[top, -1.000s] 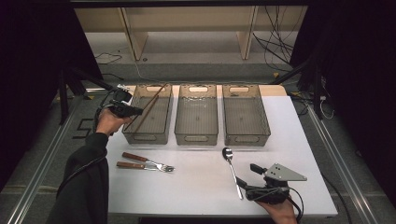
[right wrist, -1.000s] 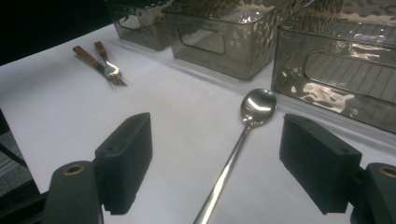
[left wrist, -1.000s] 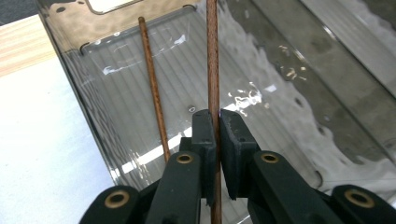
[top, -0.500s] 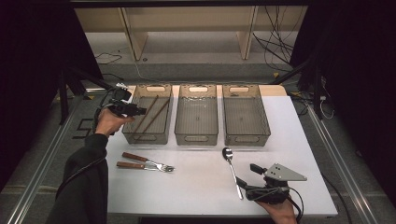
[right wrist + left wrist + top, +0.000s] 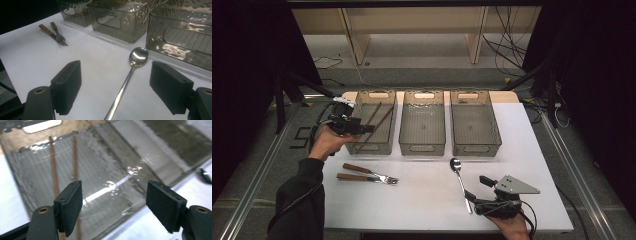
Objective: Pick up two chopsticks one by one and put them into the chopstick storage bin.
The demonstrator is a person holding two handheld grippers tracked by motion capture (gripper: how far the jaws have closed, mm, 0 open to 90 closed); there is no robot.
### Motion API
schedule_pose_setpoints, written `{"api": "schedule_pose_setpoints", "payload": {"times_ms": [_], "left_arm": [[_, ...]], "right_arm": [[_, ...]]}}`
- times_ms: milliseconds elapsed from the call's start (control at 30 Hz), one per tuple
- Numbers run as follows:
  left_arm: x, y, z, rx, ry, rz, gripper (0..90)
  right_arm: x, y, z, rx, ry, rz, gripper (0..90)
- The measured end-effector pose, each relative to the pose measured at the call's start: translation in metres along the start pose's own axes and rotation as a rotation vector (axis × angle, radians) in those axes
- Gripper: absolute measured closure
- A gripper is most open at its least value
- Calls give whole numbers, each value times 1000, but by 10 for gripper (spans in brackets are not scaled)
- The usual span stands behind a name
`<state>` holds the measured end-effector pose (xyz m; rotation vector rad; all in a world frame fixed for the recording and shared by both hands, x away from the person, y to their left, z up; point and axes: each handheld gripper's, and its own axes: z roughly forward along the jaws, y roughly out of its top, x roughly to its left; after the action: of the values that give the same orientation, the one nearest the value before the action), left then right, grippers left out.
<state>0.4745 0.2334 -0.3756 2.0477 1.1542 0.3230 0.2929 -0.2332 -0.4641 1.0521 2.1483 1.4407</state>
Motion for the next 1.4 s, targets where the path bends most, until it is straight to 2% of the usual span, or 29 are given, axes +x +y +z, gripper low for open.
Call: {"api": "schedule_pose_setpoints", "payload": {"times_ms": [67,167,267,500,600,767,867,1033,1400], "left_arm": [[-7,-5,-3,-9,-5,11,279],[-16,-15,-7,-38,-29,8,272],[-24,-23,-9,-34,-29,35,266],[-41,-43,-14,-83,-53,44,259],[-44,-48,-16,-85,-50,57,253],[-46,-55,-25,-140,-39,48,245],[-46,-63,-27,-159,-51,25,236],[-48,-73,-27,-155,-57,9,223],[-60,-91,-30,-169,-79,18,199]], "right_arm": [[0,0,0,-1,0,0,262],[0,0,0,0,-1,-1,261],[0,0,0,-1,-1,1,262],[1,0,0,0,1,-2,261],[1,0,0,1,2,-3,261],[2,0,0,0,5,-8,261],[2,0,1,1,6,-8,261],[3,0,2,4,11,-9,261],[3,-2,3,8,14,-8,261]]}}
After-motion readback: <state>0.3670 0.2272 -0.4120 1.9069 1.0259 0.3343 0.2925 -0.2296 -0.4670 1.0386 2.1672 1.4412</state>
